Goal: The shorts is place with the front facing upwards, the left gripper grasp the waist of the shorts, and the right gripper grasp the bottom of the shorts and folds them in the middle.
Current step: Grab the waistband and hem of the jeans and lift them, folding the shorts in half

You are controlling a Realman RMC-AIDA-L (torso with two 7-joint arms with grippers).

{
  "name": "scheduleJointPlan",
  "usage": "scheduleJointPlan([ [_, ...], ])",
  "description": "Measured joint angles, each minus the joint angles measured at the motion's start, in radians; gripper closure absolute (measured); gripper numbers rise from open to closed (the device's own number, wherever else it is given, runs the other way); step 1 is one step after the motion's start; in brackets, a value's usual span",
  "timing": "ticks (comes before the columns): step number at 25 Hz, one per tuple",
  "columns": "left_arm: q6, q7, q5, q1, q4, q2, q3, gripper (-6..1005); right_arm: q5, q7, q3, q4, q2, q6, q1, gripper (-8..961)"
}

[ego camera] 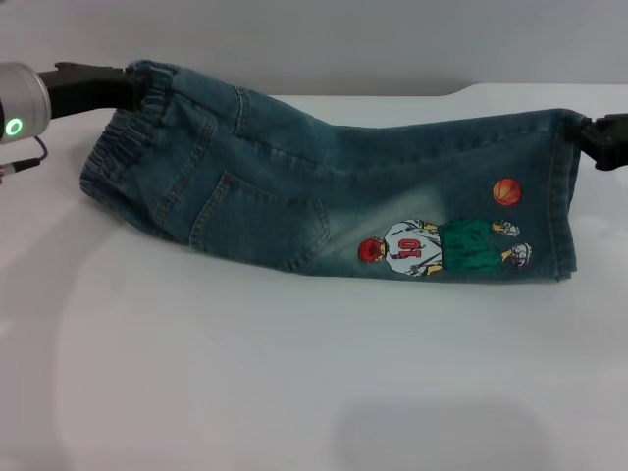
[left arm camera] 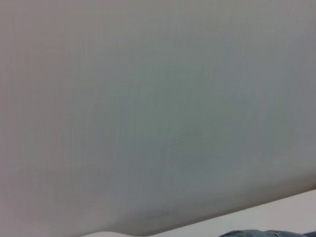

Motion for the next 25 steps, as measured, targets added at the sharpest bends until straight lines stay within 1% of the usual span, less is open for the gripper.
scheduleJointPlan([
  [8,-0.044,0.001,-0.005,-0.001,-0.027,-0.001,0.029,869,0.001,-0.003,-0.032,0.036,0.001,0.071,0.014,938],
  [17,-0.058,-0.009,-0.025,-0.013,-0.060,0.002,0.016,867,0.001,-0.004,-0.063,0.045,0.001,0.105,0.019,924],
  [22,-0.065,-0.010,-0.051,-0.006,-0.061,0.001,0.024,866,0.002,-0.005,-0.072,0.043,0.001,0.111,0.012,740],
  [25,-0.066,-0.010,-0.056,-0.004,-0.061,0.000,0.024,865,0.002,-0.005,-0.073,0.040,0.001,0.111,0.010,601],
])
